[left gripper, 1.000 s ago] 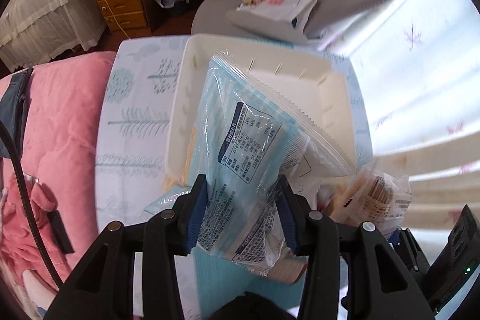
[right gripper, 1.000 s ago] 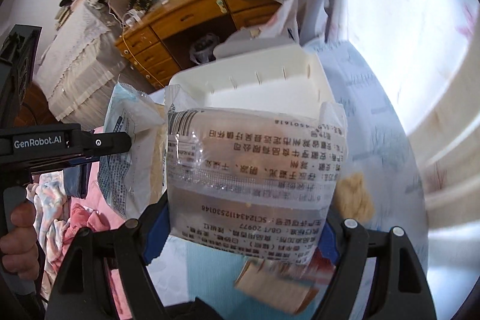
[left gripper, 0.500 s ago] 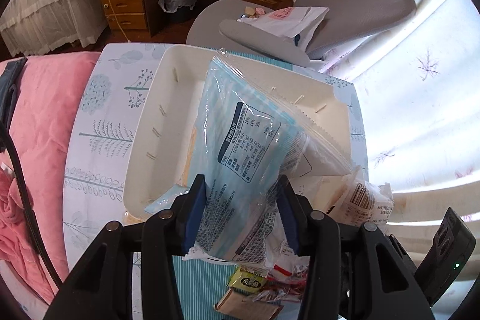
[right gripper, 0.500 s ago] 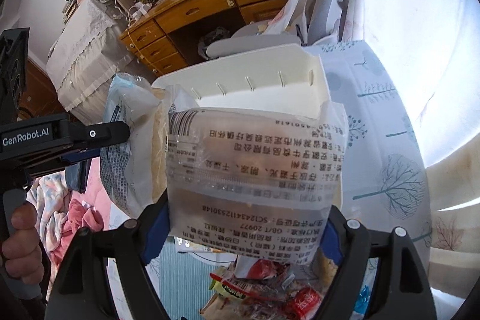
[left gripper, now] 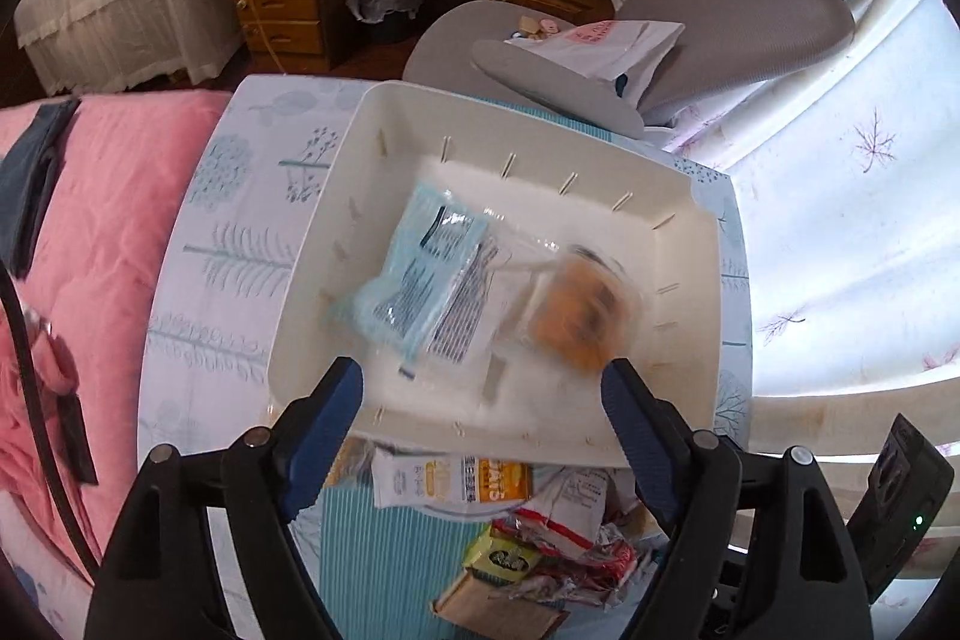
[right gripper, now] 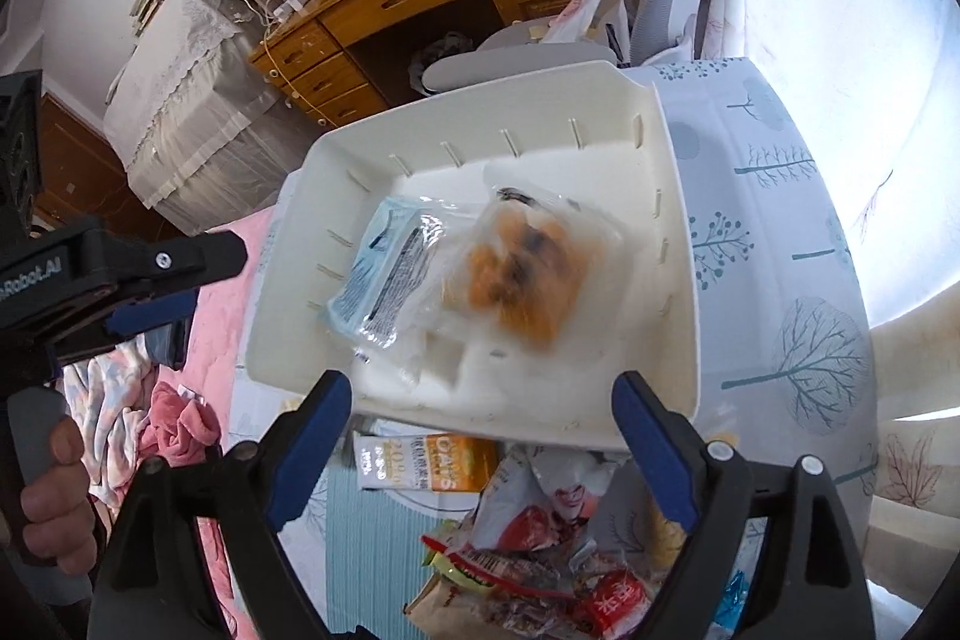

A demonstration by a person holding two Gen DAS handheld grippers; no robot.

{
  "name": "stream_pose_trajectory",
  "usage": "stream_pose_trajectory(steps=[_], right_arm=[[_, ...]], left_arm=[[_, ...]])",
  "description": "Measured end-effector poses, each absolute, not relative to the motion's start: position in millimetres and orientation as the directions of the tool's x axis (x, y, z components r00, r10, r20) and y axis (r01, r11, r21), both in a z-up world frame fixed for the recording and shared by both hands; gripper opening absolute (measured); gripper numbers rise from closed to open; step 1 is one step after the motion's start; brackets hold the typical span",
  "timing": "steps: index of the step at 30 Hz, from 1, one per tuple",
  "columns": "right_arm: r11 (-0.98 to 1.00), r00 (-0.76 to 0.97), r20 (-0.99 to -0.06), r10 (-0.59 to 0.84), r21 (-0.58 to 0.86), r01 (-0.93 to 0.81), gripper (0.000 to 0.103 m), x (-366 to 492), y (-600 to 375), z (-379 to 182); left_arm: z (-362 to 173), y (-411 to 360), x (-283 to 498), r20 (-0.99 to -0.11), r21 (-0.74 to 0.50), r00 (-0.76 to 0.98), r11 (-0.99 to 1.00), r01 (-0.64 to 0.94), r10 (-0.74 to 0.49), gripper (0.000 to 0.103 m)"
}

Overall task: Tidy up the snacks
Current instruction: 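Place blue bag in white basket with left tool while right drops orange-snack bag, then move both tools back over the remaining snacks on the table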

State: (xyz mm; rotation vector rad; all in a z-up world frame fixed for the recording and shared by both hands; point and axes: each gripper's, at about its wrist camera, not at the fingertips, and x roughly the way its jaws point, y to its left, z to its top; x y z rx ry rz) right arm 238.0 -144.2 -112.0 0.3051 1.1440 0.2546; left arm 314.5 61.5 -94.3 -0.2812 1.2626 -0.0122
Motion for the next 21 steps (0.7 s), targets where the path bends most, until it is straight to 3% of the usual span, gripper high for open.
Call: stream_pose_trajectory(steps=[21], right_arm=[[0.956,0.558,-0.789,0.256,0.293,-0.024,0.089,111,-108,-43]], left_arm=[[-51,106,172,-0.896,-0.279,0.371,0.96,-0.038,-0.245,0.081]])
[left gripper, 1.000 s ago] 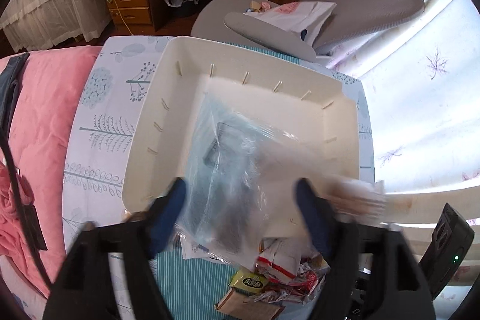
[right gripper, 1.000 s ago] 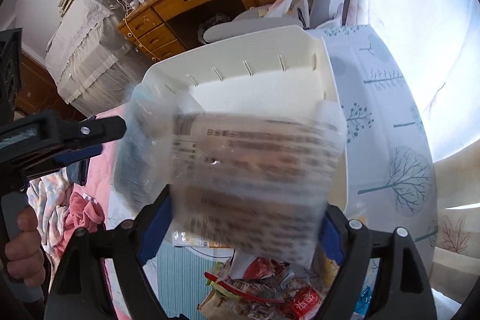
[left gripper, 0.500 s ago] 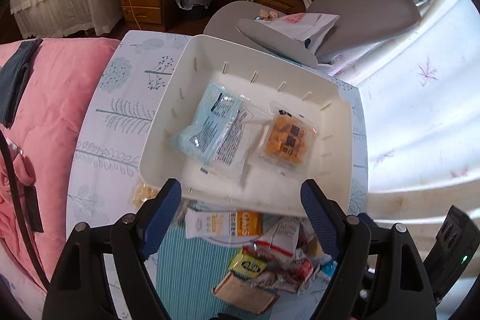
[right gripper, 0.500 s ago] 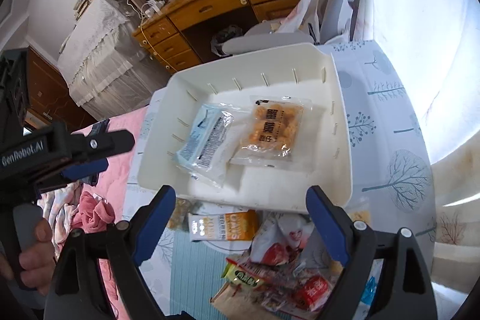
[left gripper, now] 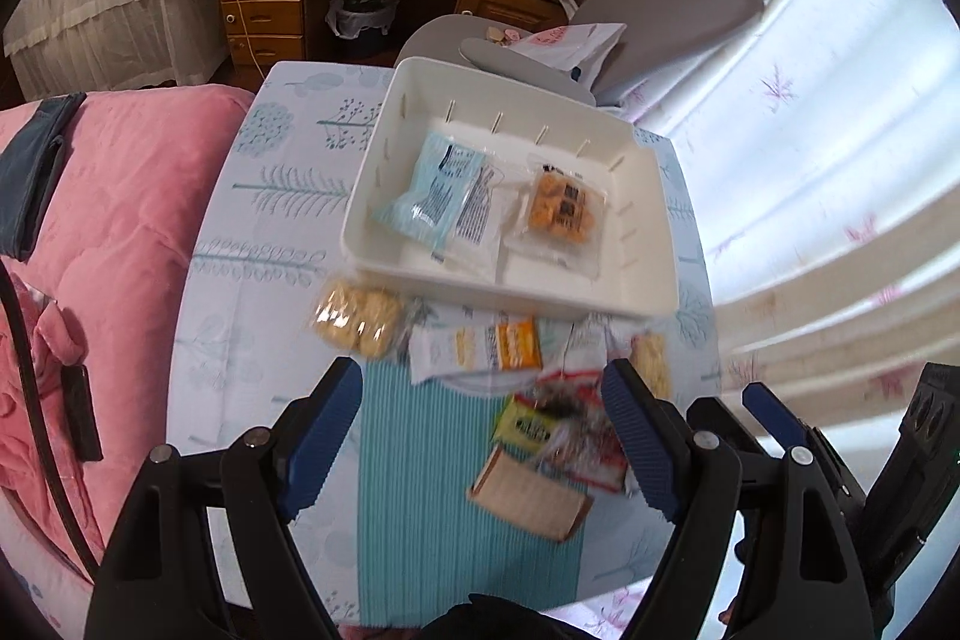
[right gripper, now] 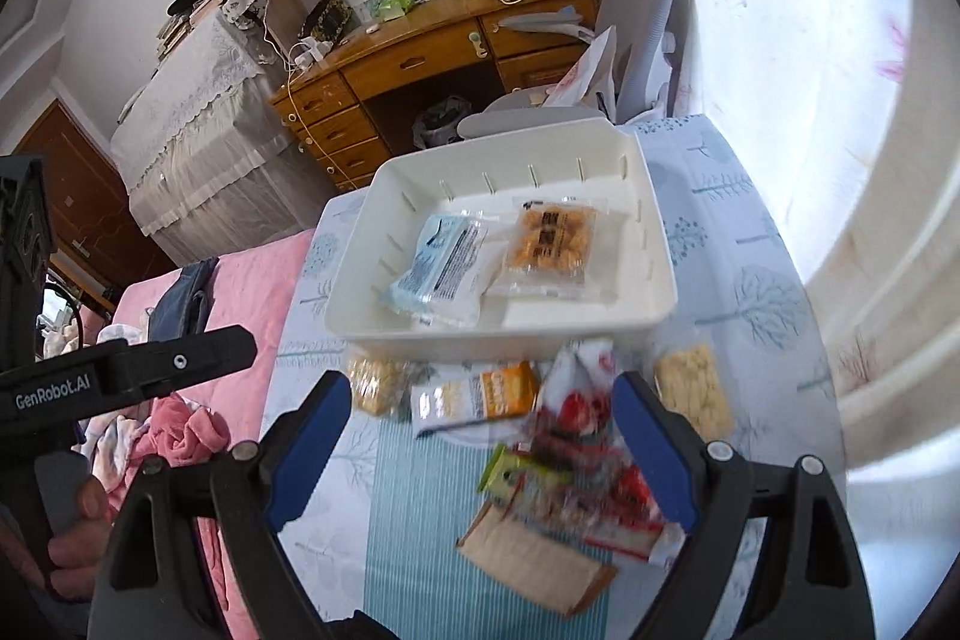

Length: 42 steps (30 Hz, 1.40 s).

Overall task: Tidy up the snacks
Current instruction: 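Move both tools back over the remaining snacks on the table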

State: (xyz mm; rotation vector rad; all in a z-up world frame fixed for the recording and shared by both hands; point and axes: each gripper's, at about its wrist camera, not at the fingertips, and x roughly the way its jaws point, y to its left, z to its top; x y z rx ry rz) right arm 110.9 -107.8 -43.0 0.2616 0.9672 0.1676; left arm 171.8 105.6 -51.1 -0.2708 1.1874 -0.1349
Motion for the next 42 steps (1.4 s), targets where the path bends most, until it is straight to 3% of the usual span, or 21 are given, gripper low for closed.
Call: stream_pose_trajectory(steps=[14,23,32,42], right_arm=[[0.979,0.623,-0.768,0.148,0.205,0.02,0.089,4,-93,-49],[0.993,0.626,-0.773,0.098,0.117,-0.012,0.089,-26,-103,-66],[0.989,0.597,-0.799,0.069,-0.022,-0.144,0.089,-23,-134,-91],[0.908,0.57,-0.819,0.064,-0.189,-0.373,0.089,-5,-178,-120]], left_arm=[[-71,135,66,-0.896,-0.25,0.373,0.968,0.025,-0.241,0.081],[-91,134,40,-0.883,-0.314,0.371,0.949,-0.011,-0.288,0.082],[-114,96,36,-0.918,-0.18,0.36,0.984,-0.002,-0.168,0.083],[-149,48,42,-0.951,-0.181,0.274,0.975,-0.129,-0.14,0.084]])
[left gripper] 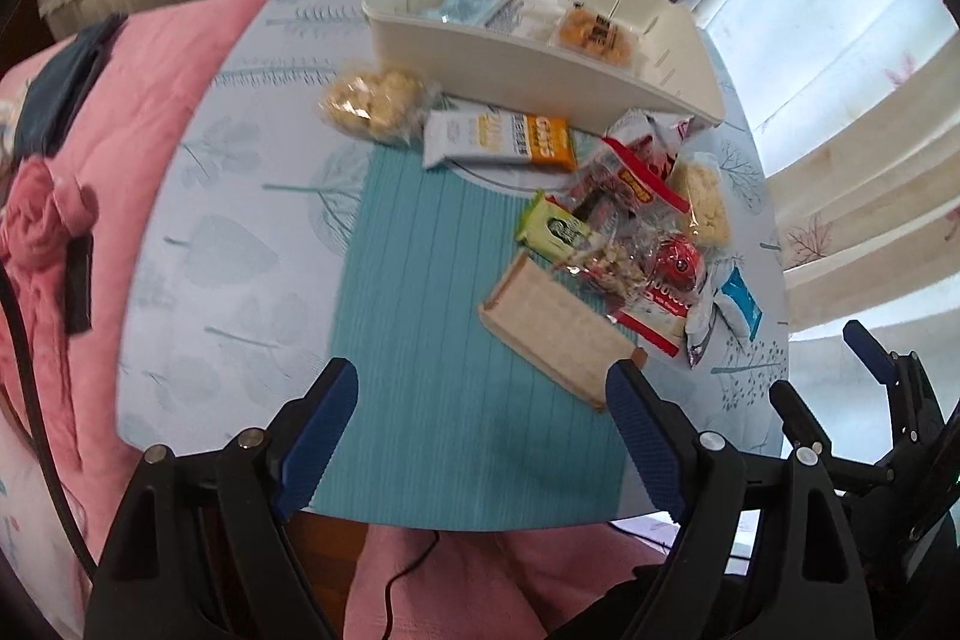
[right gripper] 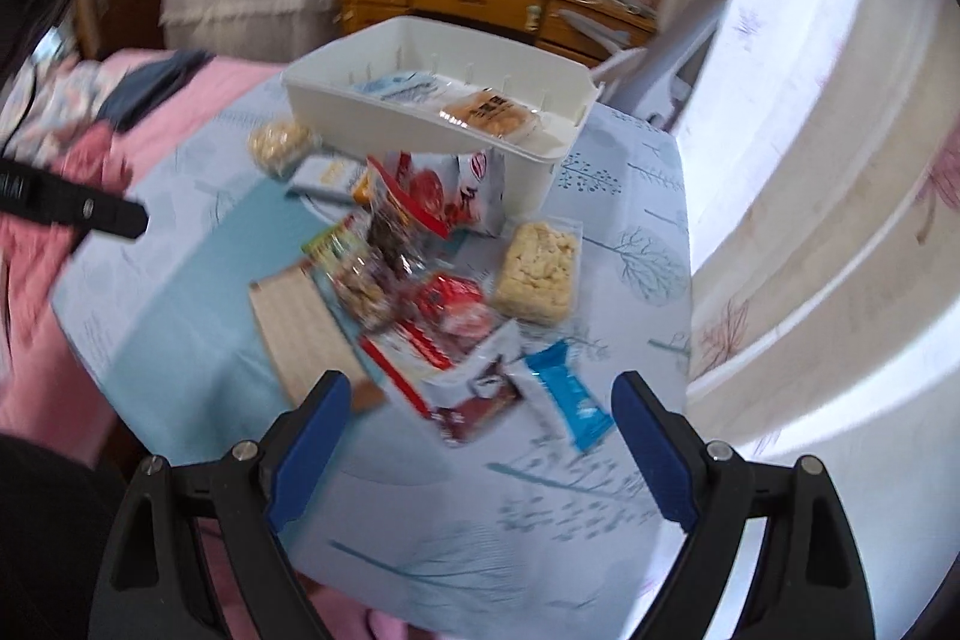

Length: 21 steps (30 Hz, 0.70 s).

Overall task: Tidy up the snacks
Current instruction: 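Move both tools back over the remaining snacks on the table, then grasp brown paper packet with left tool while right grasps blue foil wrapper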

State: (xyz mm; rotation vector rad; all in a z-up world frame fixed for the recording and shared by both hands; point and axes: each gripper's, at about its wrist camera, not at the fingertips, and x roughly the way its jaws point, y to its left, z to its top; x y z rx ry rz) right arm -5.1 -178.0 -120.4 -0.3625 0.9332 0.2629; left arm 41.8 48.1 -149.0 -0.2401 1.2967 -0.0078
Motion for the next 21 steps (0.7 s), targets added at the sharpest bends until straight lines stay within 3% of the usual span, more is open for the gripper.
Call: stream_pose_trajectory(steps=[8,21], right_arm=[[0.806,0.505,-0.859,0.087,-0.237,-0.542,0.089,13,-205,-148],[0.774,0.365,-0.92,0.141,-0.127,-0.62,0.083,45,-239,-186]], left_arm=[[-191,15,58,-0.975,-0.182,0.179,0.942,-0.282,-0.135,0.084],[-251,-10,88,-0.986,-0.153,0.018,0.864,-0.48,-0.165,0.084]])
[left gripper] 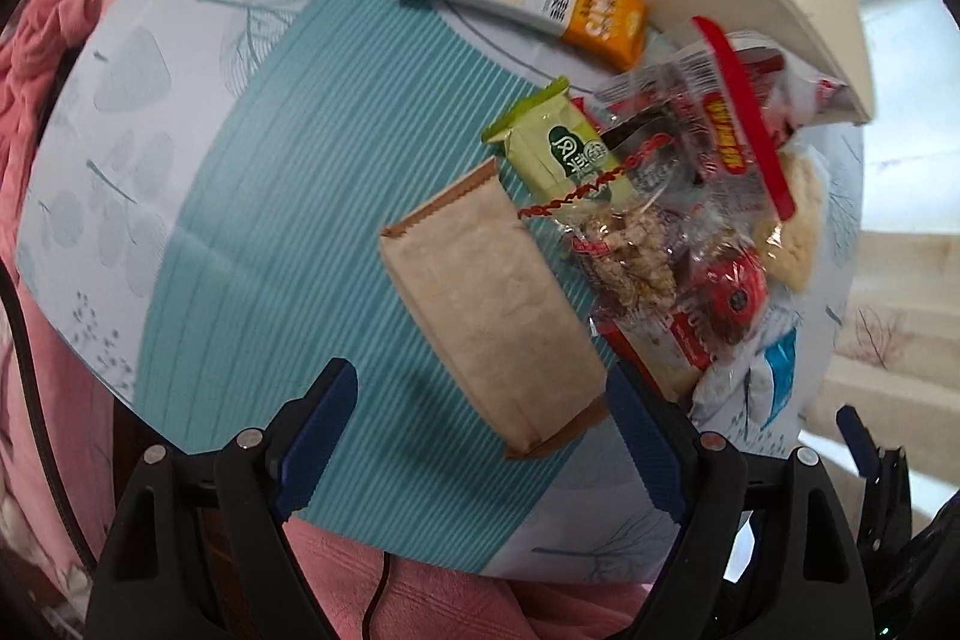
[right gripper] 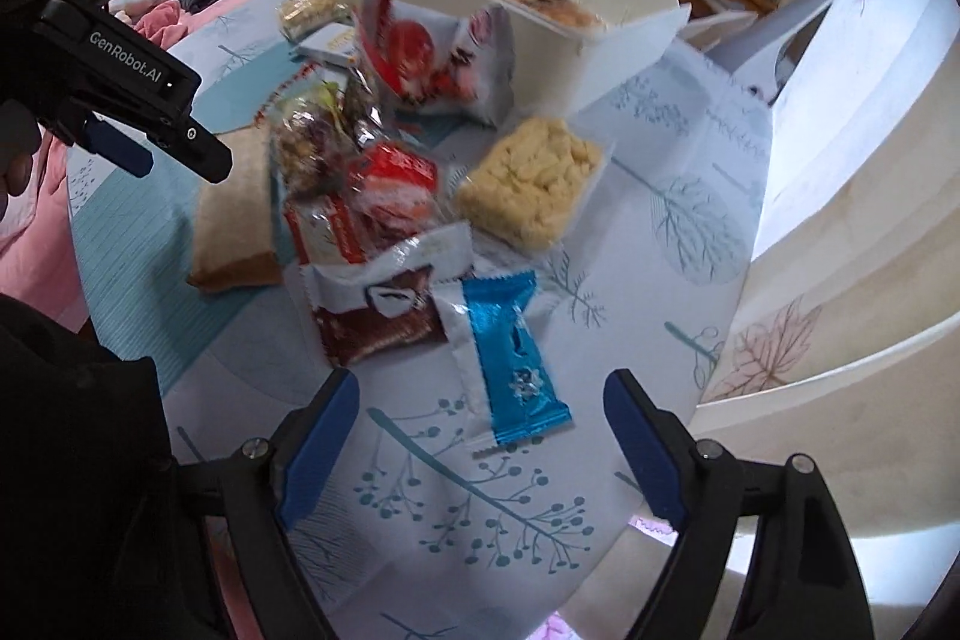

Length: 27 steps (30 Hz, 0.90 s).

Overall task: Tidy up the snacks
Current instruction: 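Grasp brown paper packet with left tool while right grasps blue foil wrapper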

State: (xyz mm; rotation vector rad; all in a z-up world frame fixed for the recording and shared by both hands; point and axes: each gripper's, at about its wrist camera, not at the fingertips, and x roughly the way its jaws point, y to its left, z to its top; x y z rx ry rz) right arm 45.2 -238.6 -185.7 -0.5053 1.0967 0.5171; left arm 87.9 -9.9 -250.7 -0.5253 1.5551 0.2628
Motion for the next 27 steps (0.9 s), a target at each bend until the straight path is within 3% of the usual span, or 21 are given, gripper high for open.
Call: stream_pose_trajectory(steps=[18,27], right_arm=[[0.78,0.255,-0.949,0.187,-0.014,-0.626,0.063,74,-249,-221],[0.782,0.236,-0.951,0.201,0.011,-0.623,0.046,85,-245,-233]], left_arm=[[-300,-36,118,-0.976,-0.026,-0.165,0.825,-0.565,-0.143,0.083],[-305,-33,120,-0.974,-0.005,-0.182,0.815,-0.579,-0.135,0.069]])
